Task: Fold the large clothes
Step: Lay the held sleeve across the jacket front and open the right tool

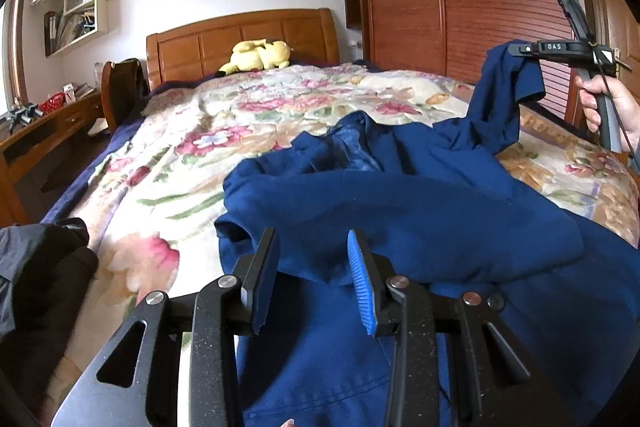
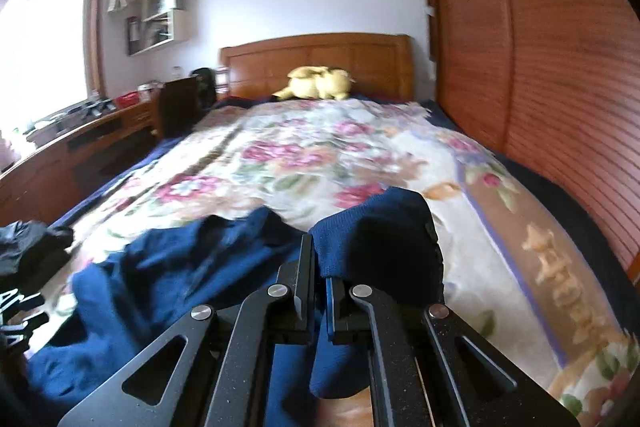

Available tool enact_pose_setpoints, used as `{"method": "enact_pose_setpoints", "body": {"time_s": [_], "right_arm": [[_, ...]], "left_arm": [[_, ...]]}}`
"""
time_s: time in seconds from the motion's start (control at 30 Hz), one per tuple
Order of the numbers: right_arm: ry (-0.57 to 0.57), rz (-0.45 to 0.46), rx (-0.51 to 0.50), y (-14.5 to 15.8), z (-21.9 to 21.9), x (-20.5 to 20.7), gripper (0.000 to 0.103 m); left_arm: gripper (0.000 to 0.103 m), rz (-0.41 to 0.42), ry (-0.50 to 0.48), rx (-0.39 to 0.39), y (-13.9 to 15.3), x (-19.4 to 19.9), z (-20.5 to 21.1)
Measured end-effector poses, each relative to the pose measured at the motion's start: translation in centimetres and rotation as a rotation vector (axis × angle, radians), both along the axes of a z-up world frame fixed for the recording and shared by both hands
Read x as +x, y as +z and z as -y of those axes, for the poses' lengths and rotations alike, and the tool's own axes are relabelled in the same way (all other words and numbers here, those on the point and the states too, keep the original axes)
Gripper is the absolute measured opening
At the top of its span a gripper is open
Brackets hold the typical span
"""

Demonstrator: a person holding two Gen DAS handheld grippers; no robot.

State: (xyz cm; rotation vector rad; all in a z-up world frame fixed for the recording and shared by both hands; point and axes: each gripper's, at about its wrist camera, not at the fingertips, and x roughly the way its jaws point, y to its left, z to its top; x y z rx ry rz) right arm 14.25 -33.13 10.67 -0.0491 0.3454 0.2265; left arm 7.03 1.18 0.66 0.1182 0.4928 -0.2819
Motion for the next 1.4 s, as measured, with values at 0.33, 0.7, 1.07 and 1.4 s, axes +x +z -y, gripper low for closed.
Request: {"method": "enact_pose_setpoints", "body": {"time_s": [0.33,0.7,1.07,1.4], "right_arm": [[0.198,0.019,-0.046,0.9,-3.7,-2.6,0.003],[0.387,-0.198,-0.144,-3.8,-9.3,-3.5,0.005],[0.374,-0.297,-0.232,-5.7,-9.9,-4.3,0.043],[0.344,-0.324,-0.218,-5.8,-12.9,-7.8,0.045]], "left_arm": [[0.036,0.021,0.015,-0.018,0.9,-0.3,-0.8],[0.036,0.027,0.042,-0.027,1.1,-0.4,-2.1],[0.036,0.026,0.049,-0.032,1.1,-0.4,-2.9],[0.036,0.026,0.049,-0.031,1.1,-0.4,-3.0]]}}
